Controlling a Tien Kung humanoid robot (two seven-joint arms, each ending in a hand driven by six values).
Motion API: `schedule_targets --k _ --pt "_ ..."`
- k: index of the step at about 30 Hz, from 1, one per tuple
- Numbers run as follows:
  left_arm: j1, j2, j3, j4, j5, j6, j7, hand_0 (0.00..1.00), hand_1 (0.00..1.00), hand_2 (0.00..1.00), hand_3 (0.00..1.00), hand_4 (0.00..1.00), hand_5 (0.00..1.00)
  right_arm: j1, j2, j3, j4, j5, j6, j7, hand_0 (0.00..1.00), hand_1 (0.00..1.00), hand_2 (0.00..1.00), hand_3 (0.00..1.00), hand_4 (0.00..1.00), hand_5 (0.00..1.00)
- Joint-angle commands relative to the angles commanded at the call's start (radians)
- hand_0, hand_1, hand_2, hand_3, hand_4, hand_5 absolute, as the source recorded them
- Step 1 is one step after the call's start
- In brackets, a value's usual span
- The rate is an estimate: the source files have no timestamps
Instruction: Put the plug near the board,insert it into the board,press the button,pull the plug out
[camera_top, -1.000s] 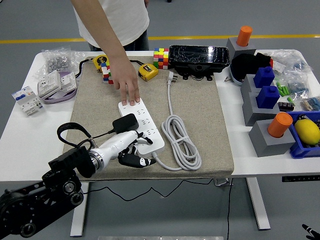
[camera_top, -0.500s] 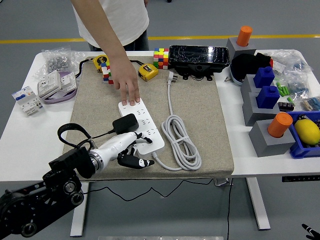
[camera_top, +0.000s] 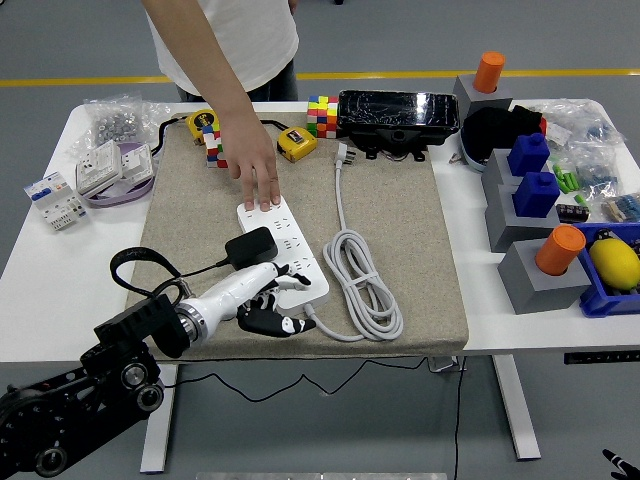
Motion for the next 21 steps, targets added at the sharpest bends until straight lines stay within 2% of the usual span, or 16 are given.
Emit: schedule_targets --k 2,3,6,11,14,15,18,20,21 --pt "0.002 0.004 0.0 -0.005 -0.055 0.058 -0.075 0.084 0.068 0.131 0.685 0.852 0.396 0.0 0.0 0.001 0.0 0.0 0.0 0.0 0.567 0.663 0.676 0.604 0.974 0.497" --pt "0.003 0.006 0.001 -0.003 -0.098 0.1 -0.119 0.16 0.12 0.203 0.598 0.845 0.387 0.001 0.001 0.001 -0.001 0.0 0.0 0.0 0.567 0.663 0.675 0.604 0.974 0.497" --pt "0.006 0.008 0.002 0.005 -0.222 0.184 -0.249 0.16 0.12 0.203 0.598 0.845 0.387 0.001 0.002 0.001 0.0 0.0 0.0 0.0 0.567 0.663 0.675 0.604 0.974 0.497" --pt "0.009 0.01 0.017 0.05 -0.441 0.238 -0.436 0.187 0.154 0.227 0.568 0.818 0.353 0.002 0.003 -0.001 -0.001 0.0 0.0 0.001 0.567 0.663 0.675 0.605 0.973 0.496" --pt "0.015 0.011 0.02 0.065 -0.551 0.234 -0.426 0.187 0.154 0.227 0.568 0.818 0.353 0.002 0.004 -0.001 -0.001 0.0 0.0 0.001 0.567 0.663 0.675 0.605 0.973 0.496" --pt "0.018 0.012 0.02 0.069 -0.597 0.23 -0.423 0.219 0.233 0.31 0.565 0.81 0.346 0.002 0.004 -0.002 -0.001 0.0 0.0 0.001 0.567 0.663 0.676 0.604 0.974 0.496" --pt "0.024 0.016 0.022 0.072 -0.706 0.231 -0.416 0.219 0.233 0.31 0.565 0.81 0.346 0.002 0.004 -0.003 -0.002 0.001 0.0 0.001 0.567 0.663 0.676 0.604 0.974 0.496" --pt "0.024 0.018 0.022 0.071 -0.742 0.233 -0.416 0.219 0.233 0.31 0.565 0.81 0.346 0.003 0.003 -0.005 -0.001 0.001 0.001 0.001 0.567 0.663 0.676 0.604 0.974 0.496" --pt "0.023 0.02 0.023 0.07 -0.742 0.234 -0.416 0.234 0.311 0.39 0.564 0.801 0.337 0.004 0.003 -0.004 -0.002 0.001 0.001 0.001 0.567 0.663 0.676 0.604 0.973 0.496"
